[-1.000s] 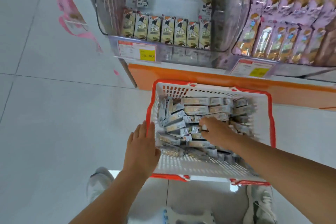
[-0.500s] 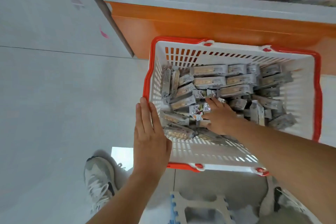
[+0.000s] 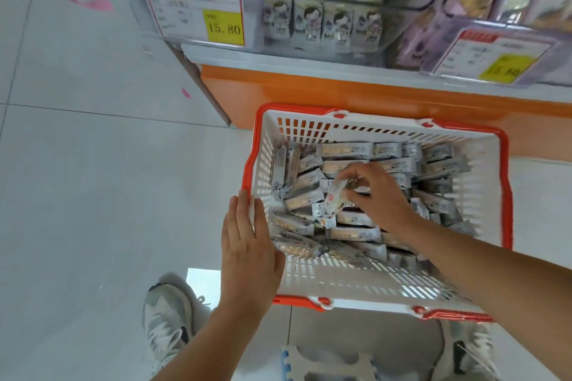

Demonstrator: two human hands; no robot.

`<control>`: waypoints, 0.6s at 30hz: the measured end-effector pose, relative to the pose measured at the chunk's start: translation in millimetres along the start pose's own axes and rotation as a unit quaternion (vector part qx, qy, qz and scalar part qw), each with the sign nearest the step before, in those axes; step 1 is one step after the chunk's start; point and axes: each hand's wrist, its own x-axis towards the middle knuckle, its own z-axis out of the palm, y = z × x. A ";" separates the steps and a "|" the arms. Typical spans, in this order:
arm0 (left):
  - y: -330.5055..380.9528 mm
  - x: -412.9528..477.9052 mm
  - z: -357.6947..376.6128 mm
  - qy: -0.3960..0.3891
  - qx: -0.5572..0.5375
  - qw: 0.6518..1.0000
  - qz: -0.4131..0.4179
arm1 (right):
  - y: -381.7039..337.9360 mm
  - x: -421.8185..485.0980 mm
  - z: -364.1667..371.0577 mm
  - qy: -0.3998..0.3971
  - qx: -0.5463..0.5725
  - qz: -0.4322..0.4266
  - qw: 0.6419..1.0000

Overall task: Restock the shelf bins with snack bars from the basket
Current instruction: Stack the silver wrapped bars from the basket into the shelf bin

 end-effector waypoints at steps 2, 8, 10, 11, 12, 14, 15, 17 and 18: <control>10.4 8.4 -17.9 -0.022 -0.058 0.998 0.011 | -25.9 -6.1 -16.6 0.000 0.137 0.031 0.990; 56.0 29.1 -88.4 -0.111 -0.462 0.878 -0.051 | -97.3 -28.9 -58.0 -0.039 0.440 0.100 0.892; 68.0 31.5 -114.4 -0.047 -0.510 0.856 -0.065 | -115.4 -34.3 -73.9 -0.060 0.465 0.113 0.876; 70.1 32.4 -124.7 -0.024 -0.527 0.846 -0.073 | -123.1 -36.9 -82.7 -0.076 0.455 0.113 0.880; 71.2 32.7 -134.8 -0.012 -0.541 0.837 -0.079 | -129.6 -39.6 -91.4 -0.092 0.434 0.104 0.890; 70.9 32.2 -153.7 -0.008 -0.556 0.827 -0.086 | -142.7 -45.8 -106.1 -0.116 0.378 0.068 0.916; 70.2 31.8 -162.2 -0.008 -0.564 0.821 -0.085 | -148.8 -49.0 -111.4 -0.117 0.351 0.048 0.928; 73.1 29.4 -180.7 -0.004 -0.578 0.812 -0.075 | -160.7 -54.6 -117.6 -0.078 0.276 -0.003 0.958; 75.2 28.4 -188.8 0.002 -0.585 0.808 -0.070 | -166.0 -57.4 -119.6 -0.042 0.227 -0.035 0.972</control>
